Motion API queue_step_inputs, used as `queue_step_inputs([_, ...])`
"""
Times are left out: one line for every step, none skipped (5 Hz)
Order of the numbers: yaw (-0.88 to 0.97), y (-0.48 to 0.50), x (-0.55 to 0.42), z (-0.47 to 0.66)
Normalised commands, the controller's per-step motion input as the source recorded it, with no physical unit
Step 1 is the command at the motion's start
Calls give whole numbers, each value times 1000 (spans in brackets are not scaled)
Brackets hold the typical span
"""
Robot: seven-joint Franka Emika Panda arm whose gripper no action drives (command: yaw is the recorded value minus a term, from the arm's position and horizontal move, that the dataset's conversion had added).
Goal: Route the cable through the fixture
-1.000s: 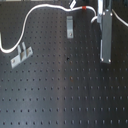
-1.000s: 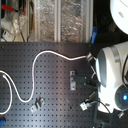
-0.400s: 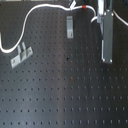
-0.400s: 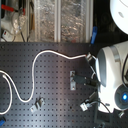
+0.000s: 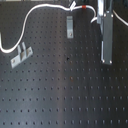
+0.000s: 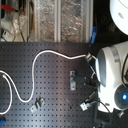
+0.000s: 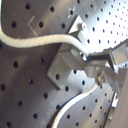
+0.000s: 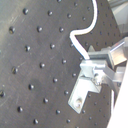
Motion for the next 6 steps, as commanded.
queue_step_inputs([0,-21,-1,357])
queue_step_inputs([0,-5,-40,120])
queue_step_inputs([23,-112,-128,3])
queue_step_inputs([57,-121,-303,-230])
queue_step_inputs([34,-183,-290,-205])
queue_step_inputs([80,-183,-291,-162])
